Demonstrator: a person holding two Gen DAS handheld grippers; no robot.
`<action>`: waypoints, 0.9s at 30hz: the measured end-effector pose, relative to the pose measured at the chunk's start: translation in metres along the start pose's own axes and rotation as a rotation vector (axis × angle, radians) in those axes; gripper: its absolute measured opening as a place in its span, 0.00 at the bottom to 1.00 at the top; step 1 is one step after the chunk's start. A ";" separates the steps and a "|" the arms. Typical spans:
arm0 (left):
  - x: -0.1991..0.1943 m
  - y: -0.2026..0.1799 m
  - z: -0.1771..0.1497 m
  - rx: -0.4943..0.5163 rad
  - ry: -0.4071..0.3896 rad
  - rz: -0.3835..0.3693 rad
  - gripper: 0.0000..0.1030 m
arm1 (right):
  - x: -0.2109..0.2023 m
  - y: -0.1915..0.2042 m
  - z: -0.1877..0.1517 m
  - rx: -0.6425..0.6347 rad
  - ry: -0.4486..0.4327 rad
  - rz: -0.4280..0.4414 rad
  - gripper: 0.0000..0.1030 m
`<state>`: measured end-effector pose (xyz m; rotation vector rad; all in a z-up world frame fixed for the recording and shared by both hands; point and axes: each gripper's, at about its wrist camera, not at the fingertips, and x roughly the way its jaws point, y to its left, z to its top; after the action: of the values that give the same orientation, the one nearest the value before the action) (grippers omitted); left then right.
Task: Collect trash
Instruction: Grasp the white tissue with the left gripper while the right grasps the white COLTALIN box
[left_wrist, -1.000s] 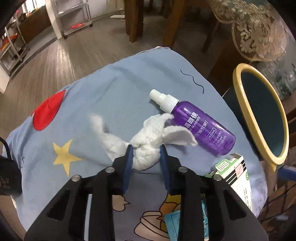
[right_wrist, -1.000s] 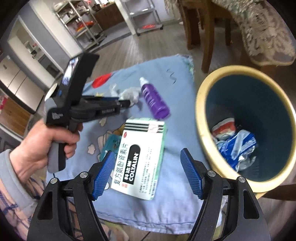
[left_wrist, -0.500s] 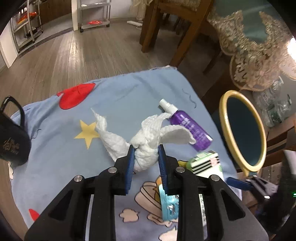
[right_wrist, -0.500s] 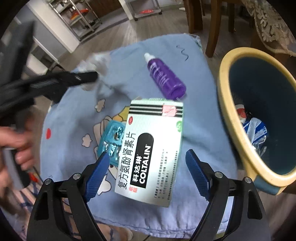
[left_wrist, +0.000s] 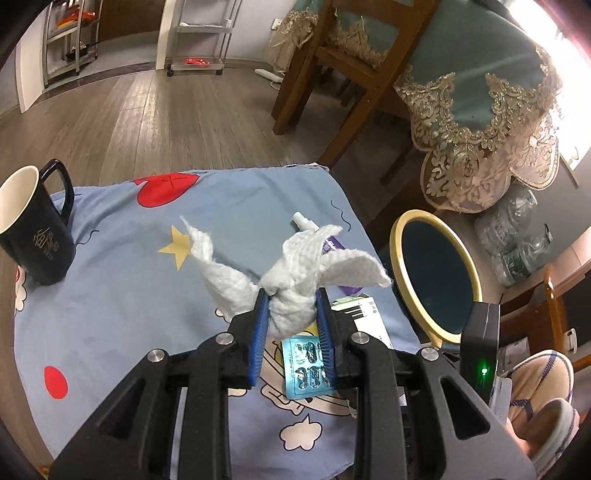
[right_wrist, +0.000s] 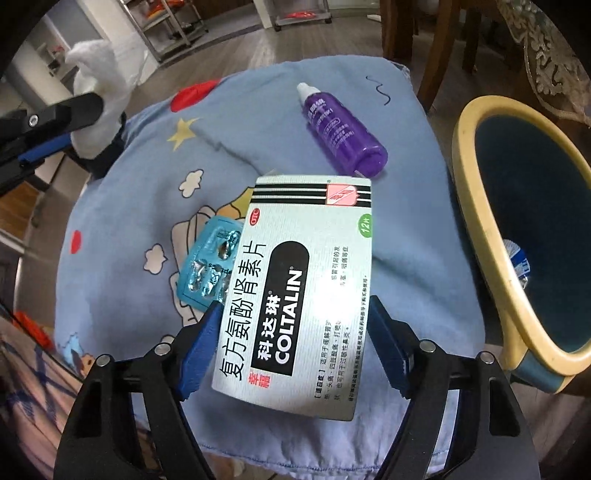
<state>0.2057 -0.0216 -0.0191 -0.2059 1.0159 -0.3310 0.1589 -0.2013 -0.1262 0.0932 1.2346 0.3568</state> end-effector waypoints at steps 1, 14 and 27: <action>0.000 0.000 -0.001 -0.003 -0.002 0.000 0.24 | -0.003 0.000 -0.001 -0.002 -0.005 0.000 0.75; -0.004 0.001 -0.008 -0.030 -0.021 -0.018 0.24 | -0.060 -0.008 -0.006 -0.038 -0.130 0.042 0.38; 0.004 -0.004 -0.015 -0.024 -0.002 -0.005 0.24 | -0.051 -0.013 -0.010 -0.013 -0.086 0.090 0.29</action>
<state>0.1945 -0.0275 -0.0288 -0.2305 1.0177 -0.3235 0.1380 -0.2308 -0.0866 0.1514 1.1457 0.4349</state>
